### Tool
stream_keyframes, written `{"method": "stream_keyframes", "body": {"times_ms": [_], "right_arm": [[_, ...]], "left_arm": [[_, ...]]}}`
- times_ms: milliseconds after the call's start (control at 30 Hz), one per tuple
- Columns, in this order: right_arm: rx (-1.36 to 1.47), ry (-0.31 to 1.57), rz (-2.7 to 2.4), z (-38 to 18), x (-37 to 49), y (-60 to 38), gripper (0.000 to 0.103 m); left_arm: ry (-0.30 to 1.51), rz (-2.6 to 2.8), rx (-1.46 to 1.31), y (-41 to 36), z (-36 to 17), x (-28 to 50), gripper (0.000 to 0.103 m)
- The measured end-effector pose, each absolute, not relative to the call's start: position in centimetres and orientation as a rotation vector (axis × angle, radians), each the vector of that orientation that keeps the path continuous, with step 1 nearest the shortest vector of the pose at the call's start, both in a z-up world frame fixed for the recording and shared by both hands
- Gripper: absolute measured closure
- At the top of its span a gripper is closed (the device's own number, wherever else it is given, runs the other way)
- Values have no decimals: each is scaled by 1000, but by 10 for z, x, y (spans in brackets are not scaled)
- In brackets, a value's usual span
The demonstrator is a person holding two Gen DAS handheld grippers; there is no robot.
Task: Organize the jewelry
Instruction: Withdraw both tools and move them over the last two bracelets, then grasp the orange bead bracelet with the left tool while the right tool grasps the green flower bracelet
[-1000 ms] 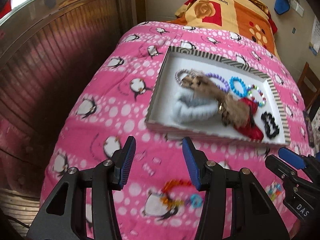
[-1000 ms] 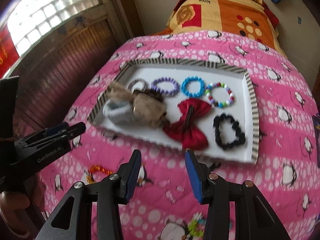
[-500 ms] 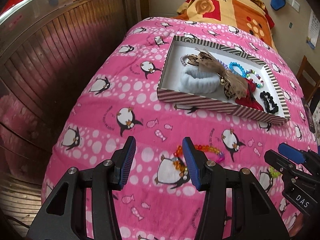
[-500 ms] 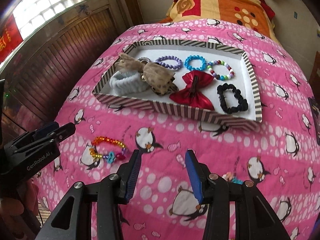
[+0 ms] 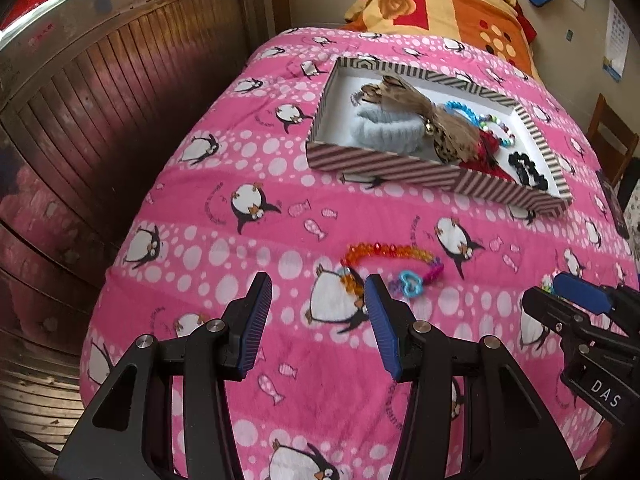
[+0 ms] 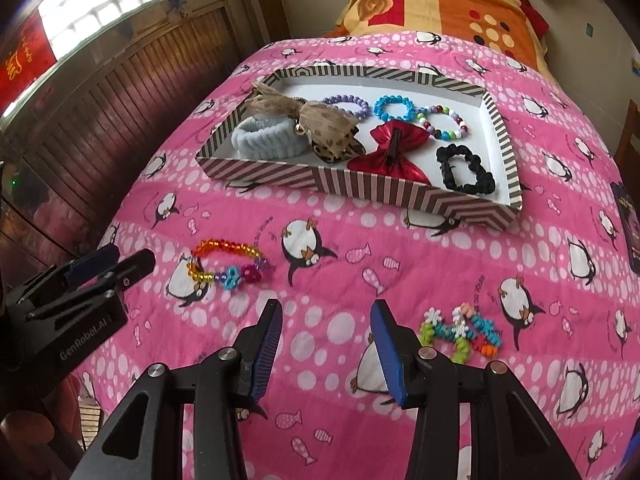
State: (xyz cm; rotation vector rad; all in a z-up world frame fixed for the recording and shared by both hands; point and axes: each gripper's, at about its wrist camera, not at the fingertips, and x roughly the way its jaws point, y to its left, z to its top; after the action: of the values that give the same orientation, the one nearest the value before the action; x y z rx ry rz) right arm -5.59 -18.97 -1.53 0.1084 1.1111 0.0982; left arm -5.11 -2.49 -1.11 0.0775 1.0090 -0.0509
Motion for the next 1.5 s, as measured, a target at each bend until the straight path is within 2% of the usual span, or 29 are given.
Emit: {"method": "stream_keyframes", "body": {"times_ms": [700,1500], "right_arm": [[100,1121,77,-16,-71,-190,59],[139,1170,77,-30,-92,-221,59]], "left_arm": [[1016,-79,98,-27,-18,-67,55],[1126,-156,-56,10,-33,-42,55]]}}
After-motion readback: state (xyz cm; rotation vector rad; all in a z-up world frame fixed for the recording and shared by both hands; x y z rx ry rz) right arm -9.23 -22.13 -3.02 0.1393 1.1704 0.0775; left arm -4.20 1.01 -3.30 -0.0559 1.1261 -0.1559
